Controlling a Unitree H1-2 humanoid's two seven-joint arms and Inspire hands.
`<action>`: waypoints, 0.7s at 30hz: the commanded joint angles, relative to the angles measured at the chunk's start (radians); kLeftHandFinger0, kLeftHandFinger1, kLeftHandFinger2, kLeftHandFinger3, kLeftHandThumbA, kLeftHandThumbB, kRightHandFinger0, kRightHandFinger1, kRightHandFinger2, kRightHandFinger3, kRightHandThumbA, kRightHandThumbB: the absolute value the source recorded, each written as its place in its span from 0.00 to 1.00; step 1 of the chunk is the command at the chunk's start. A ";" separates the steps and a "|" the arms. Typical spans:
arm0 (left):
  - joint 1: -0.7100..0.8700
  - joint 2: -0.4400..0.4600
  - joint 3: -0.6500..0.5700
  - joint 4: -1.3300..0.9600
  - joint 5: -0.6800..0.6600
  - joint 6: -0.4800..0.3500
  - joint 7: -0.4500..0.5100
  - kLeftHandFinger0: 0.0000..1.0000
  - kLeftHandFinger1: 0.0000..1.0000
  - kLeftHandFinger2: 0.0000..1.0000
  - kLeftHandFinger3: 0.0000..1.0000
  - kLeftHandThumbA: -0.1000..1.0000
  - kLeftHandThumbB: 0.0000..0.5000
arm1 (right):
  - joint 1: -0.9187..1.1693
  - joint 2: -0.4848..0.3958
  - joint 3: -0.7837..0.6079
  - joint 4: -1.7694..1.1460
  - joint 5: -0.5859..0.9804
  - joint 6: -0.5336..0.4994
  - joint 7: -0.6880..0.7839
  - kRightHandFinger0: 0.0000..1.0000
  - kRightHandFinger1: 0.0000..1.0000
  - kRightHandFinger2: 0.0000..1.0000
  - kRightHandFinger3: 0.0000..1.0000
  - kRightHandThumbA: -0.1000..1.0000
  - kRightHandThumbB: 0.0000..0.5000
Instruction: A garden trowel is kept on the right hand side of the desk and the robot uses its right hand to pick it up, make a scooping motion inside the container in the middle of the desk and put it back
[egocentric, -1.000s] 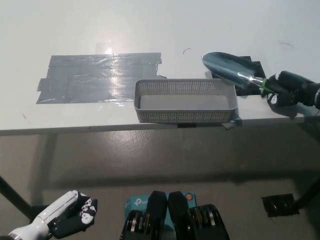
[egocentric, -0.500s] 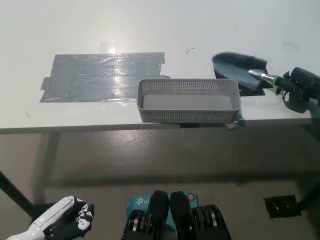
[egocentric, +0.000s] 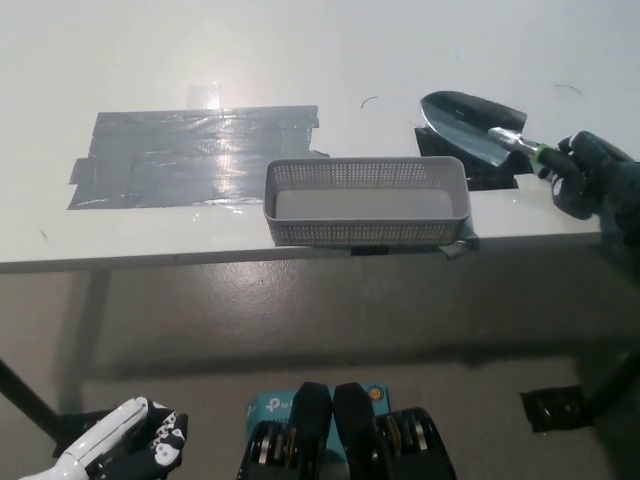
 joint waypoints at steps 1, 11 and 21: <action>0.010 0.020 0.020 -0.010 -0.015 -0.046 0.006 0.00 0.09 0.17 0.21 0.18 1.00 | -0.056 0.033 0.011 0.029 0.006 0.119 0.002 0.00 0.43 0.75 0.81 0.00 0.15; 0.018 0.025 0.036 -0.032 -0.017 -0.008 0.008 0.00 0.10 0.20 0.23 0.14 1.00 | -0.141 0.030 0.235 0.063 -0.115 0.253 0.216 1.00 1.00 1.00 1.00 0.82 1.00; 0.019 0.025 0.049 -0.042 -0.028 0.024 0.000 0.00 0.05 0.11 0.15 0.09 1.00 | -0.121 -0.030 0.280 -0.133 -0.113 0.323 0.275 1.00 1.00 1.00 1.00 0.88 1.00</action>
